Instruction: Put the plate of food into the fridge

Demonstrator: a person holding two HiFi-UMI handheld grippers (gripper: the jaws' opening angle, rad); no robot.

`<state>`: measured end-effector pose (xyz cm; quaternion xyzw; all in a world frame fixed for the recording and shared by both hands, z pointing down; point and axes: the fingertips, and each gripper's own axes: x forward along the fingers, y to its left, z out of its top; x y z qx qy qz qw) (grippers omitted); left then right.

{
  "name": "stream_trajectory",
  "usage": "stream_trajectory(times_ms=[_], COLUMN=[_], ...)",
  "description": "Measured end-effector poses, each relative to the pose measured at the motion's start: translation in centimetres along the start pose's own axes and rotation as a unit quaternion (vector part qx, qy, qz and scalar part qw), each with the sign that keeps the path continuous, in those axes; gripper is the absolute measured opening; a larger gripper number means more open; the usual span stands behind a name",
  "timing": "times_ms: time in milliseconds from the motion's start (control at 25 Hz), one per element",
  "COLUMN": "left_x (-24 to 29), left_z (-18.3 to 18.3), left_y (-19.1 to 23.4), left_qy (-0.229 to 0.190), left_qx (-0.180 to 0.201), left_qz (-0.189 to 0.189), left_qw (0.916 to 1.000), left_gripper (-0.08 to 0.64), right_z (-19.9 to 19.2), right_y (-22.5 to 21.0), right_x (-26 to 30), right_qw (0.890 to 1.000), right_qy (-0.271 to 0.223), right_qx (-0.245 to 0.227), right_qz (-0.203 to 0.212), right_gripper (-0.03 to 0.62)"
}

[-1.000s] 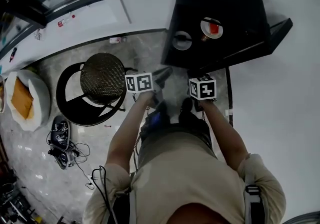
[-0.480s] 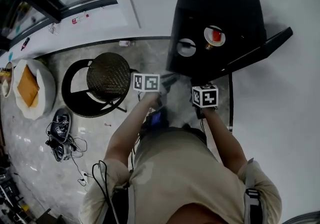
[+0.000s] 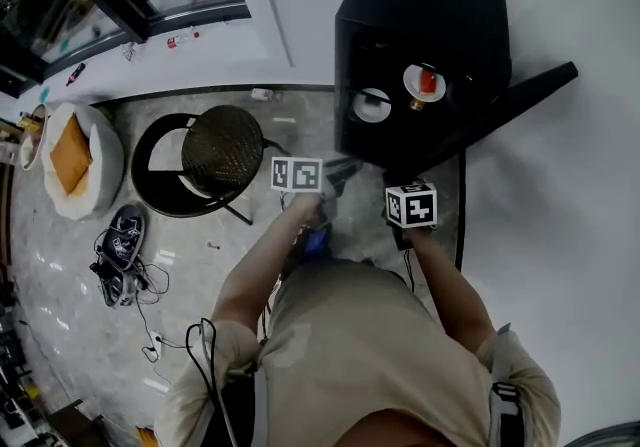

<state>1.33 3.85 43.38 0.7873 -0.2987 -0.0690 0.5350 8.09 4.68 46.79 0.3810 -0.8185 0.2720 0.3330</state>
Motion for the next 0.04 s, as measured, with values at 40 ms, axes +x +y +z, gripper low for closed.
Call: stream_trajectory(times_ms=[40], left_x=[0.15], left_z=[-0.51], left_y=[-0.6], left_qy=[-0.002], left_qx=[0.001], left_qz=[0.001], left_qw=[1.0], left_gripper=[0.011], right_z=[-0.37], right_y=[-0.07], right_x=[-0.66], right_qw=[1.0], right_qy=[0.0], right_qx=[-0.003], right_qz=[0.002], right_gripper=[0.021])
